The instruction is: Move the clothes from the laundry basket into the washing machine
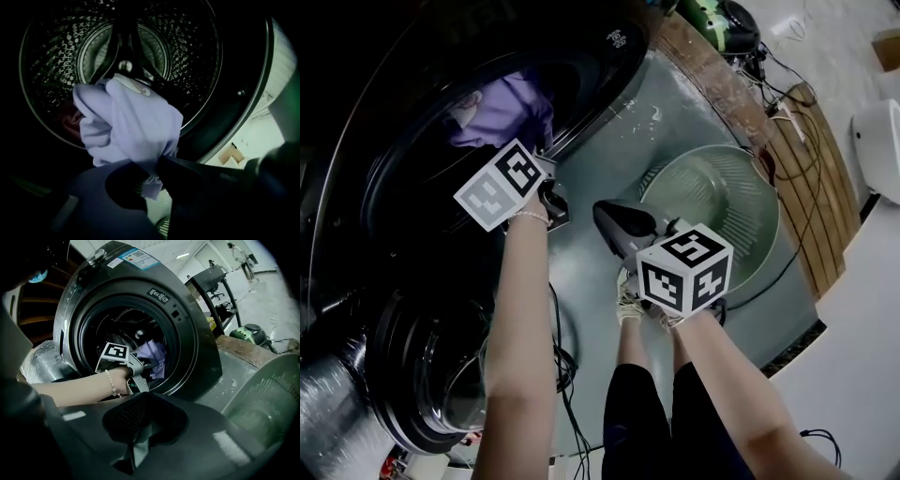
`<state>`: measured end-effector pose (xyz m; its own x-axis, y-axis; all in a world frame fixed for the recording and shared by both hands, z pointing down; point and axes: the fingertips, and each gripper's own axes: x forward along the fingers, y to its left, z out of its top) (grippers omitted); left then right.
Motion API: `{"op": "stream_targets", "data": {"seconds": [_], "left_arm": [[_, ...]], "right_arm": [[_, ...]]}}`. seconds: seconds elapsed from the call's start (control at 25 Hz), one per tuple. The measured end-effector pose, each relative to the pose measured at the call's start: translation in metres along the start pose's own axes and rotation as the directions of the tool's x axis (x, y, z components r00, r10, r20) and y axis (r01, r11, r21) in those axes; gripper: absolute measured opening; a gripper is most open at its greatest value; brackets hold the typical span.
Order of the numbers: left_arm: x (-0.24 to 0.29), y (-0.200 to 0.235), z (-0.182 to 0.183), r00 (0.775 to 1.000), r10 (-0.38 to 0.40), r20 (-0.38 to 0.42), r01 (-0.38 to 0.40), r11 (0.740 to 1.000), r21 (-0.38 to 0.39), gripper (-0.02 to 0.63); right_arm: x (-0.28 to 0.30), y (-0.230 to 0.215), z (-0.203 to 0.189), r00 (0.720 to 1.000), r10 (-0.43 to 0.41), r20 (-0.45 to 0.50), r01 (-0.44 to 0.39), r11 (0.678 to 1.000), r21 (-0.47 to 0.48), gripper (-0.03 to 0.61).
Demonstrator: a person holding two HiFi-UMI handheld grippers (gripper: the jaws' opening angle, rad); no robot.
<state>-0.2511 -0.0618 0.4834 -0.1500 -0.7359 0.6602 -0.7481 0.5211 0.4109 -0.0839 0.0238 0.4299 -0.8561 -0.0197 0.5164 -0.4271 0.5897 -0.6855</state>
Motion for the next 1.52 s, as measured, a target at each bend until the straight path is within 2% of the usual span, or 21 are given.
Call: {"op": "stream_targets", "data": {"seconds": [0.16,0.24,0.32,0.4,0.48,0.56,0.64,0.8,0.88,1.0,1.12,1.2,1.28,1.32,1.4,1.48,1.52], "left_arm": [[0.005,0.004,0.038,0.995,-0.013,0.096,0.001,0.993,0.122,0.071],[0.000,0.009,0.062,0.985,0.026,0.173,-0.060,0.980,0.191,0.069],[-0.005,0.015,0.082,0.965,0.058,0.254,-0.118,0.967,0.225,0.069],[-0.005,0.020,0.092,0.957,0.084,0.277,-0.154,0.958,0.242,0.064],[0.003,0.025,0.083,0.971,0.113,0.212,-0.163,0.958,0.237,0.085],[0.010,0.026,0.063,0.984,0.118,0.136,-0.146,0.965,0.217,0.146],[0.014,0.023,0.047,0.992,0.088,0.090,-0.104,0.975,0.196,0.217],[-0.006,0.016,0.037,0.995,0.067,0.070,-0.075,0.989,0.124,0.316],[-0.019,0.013,0.031,0.996,0.061,0.068,-0.069,0.991,0.118,0.344],[-0.031,0.010,0.011,0.996,0.067,0.053,-0.076,0.980,0.182,0.344],[-0.026,0.004,-0.018,0.997,0.068,-0.026,-0.059,0.959,0.276,0.344],[-0.015,0.002,-0.034,0.994,0.076,-0.081,-0.047,0.949,0.312,0.344],[-0.003,0.006,-0.038,0.990,0.106,-0.098,-0.067,0.938,0.341,0.344],[0.001,0.009,-0.037,0.988,0.120,-0.099,-0.078,0.933,0.353,0.341],[0.006,0.008,-0.033,0.988,0.103,-0.112,-0.053,0.923,0.381,0.268],[0.006,-0.001,-0.030,0.992,0.060,-0.113,-0.009,0.912,0.409,0.137],[0.004,-0.002,-0.026,0.994,0.052,-0.093,-0.009,0.911,0.412,0.028]], "right_arm": [[0.006,0.000,0.008,1.000,0.003,0.017,-0.003,1.000,-0.002,0.025],[0.009,-0.001,0.014,1.000,0.002,0.031,-0.002,1.000,-0.004,0.025],[0.011,-0.001,0.019,0.999,0.002,0.040,-0.002,1.000,-0.002,0.025],[0.013,0.001,0.021,0.999,0.007,0.044,-0.006,1.000,-0.005,0.025],[0.014,0.002,0.022,0.999,0.009,0.044,-0.008,1.000,-0.007,0.025],[0.013,0.002,0.020,0.999,0.006,0.042,-0.006,1.000,-0.003,0.025],[0.012,0.003,0.017,0.999,0.007,0.038,-0.007,1.000,0.000,0.025],[0.009,0.006,0.012,1.000,0.009,0.030,-0.009,1.000,-0.001,0.025],[0.007,0.007,0.011,1.000,0.009,0.030,-0.009,1.000,0.004,0.025],[0.005,0.010,0.009,0.999,0.013,0.029,-0.013,1.000,0.005,0.025],[0.003,0.009,0.006,1.000,0.014,0.026,-0.015,1.000,0.007,0.025],[0.002,0.006,0.002,1.000,0.014,0.023,-0.015,1.000,0.012,0.025],[0.002,0.002,-0.001,1.000,0.012,0.018,-0.012,1.000,0.014,0.025],[0.002,0.001,-0.002,1.000,0.011,0.016,-0.011,1.000,0.013,0.025],[0.001,-0.003,-0.003,1.000,0.006,0.016,-0.006,1.000,0.013,0.025],[0.000,-0.007,-0.002,1.000,-0.003,0.021,0.003,1.000,0.016,0.025],[0.000,-0.009,-0.001,1.000,-0.007,0.025,0.007,1.000,0.017,0.025]]}}
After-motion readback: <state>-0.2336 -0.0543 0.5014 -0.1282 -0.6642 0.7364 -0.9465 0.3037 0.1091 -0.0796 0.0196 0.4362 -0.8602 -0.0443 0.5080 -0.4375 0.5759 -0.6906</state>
